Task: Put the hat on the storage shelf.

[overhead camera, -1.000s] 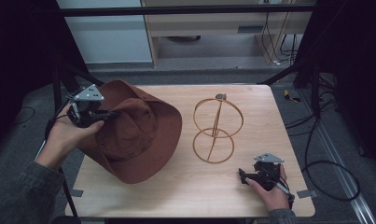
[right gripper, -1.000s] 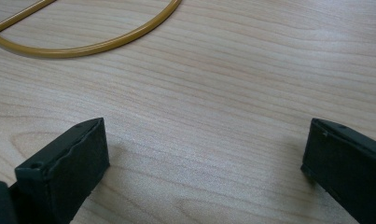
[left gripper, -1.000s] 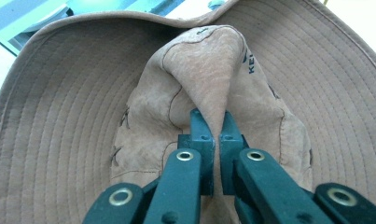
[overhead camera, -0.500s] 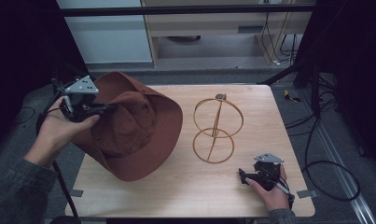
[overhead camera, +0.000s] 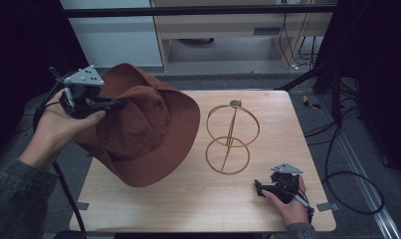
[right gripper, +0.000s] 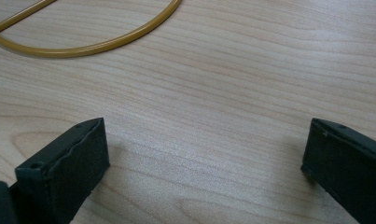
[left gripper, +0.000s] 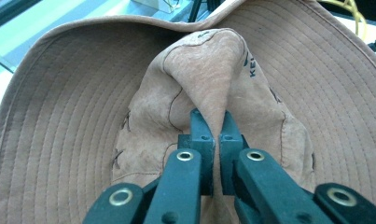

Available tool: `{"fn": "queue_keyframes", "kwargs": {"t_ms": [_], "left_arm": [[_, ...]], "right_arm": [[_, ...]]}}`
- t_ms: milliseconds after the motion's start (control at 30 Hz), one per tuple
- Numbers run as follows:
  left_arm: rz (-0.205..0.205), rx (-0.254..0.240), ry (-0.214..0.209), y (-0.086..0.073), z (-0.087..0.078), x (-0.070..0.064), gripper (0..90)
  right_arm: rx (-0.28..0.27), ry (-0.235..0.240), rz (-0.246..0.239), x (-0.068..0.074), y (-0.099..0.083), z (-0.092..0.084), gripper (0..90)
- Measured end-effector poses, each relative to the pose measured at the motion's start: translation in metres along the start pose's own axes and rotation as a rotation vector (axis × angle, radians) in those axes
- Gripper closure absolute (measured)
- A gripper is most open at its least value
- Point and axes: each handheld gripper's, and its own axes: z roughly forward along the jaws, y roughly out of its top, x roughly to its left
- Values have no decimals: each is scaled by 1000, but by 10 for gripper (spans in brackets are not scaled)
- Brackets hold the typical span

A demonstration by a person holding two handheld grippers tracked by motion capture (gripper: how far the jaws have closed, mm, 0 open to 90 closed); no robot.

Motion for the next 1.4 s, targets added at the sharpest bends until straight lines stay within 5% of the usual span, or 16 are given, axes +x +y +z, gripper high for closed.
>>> {"fn": "queue_keyframes", "kwargs": {"t_ms": [633, 1400], "left_arm": [[118, -1, -48, 86, 15, -23, 889], [164, 7, -104, 134, 64, -47, 888]], "right_arm": [[-1, 4, 2, 0, 0, 0, 6], [-3, 7, 3, 0, 0, 0, 7]]}}
